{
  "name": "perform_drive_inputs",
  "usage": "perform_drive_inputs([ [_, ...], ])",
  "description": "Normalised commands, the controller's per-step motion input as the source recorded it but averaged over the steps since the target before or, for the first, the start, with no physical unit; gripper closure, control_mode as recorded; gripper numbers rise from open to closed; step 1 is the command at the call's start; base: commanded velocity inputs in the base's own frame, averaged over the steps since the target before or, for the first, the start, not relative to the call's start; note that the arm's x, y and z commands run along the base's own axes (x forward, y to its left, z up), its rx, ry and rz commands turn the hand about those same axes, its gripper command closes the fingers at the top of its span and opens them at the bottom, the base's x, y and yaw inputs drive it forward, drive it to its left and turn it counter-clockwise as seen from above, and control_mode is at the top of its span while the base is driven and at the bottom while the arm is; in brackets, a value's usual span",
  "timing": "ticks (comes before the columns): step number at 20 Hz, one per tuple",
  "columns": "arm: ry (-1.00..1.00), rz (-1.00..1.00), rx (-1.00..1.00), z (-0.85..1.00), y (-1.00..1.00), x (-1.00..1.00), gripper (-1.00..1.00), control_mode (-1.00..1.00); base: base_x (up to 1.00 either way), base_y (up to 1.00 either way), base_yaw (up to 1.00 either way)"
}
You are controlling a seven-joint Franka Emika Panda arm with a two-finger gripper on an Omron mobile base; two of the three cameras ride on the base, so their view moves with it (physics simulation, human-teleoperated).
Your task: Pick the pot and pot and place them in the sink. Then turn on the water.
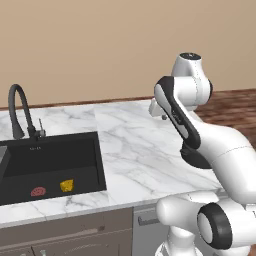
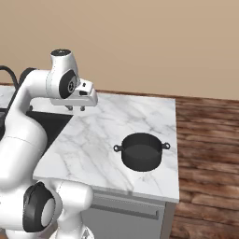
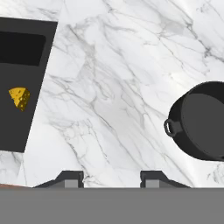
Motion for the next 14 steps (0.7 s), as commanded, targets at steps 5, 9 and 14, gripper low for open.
perform_drive_inputs([
  [5,0.0,0.0,0.0,0.0,0.0,-0.01,-1.0,-1.0,0.0,0.0,0.0],
  [9,0.0,0.0,0.0,-0.18,0.0,-0.04,-1.0,-1.0,0.0,0.0,0.0],
  [14,0.0,0.0,0.0,0.0,-0.22,-0.24,-1.0,-1.0,0.0,0.0,0.0],
])
